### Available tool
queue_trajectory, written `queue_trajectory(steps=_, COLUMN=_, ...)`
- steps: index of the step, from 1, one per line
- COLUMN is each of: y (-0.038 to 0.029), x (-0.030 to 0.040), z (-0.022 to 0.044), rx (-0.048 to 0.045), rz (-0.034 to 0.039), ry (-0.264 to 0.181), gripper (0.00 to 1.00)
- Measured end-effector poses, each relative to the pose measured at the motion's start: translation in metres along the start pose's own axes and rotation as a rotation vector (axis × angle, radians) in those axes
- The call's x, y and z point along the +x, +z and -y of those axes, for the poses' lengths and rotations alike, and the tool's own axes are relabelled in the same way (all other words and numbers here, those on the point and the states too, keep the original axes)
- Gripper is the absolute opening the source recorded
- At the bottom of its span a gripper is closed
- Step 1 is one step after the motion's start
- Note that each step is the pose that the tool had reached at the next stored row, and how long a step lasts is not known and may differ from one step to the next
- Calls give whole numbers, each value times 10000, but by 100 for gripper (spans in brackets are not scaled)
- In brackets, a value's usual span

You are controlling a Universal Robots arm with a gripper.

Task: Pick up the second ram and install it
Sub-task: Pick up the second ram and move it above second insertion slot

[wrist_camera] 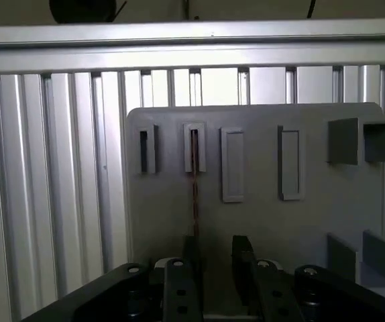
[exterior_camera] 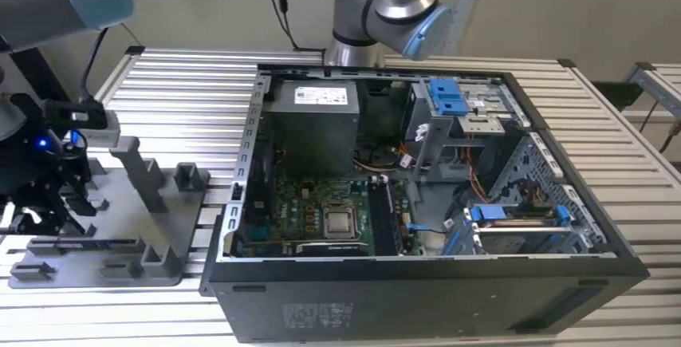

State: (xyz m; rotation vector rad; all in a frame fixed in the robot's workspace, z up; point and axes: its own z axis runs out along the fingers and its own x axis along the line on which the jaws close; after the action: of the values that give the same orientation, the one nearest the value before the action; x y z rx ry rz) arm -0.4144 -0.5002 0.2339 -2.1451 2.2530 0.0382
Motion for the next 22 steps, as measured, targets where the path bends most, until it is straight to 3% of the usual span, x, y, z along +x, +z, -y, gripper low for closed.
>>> queue_trajectory(steps=9, y=134, x=73, z=-35, rx=-3, rz=2, ry=-95, gripper=36)
queue_trajectory(steps=22, y=350, x=90, z=-79, rx=66, rz=5, ry=-351, gripper=36)
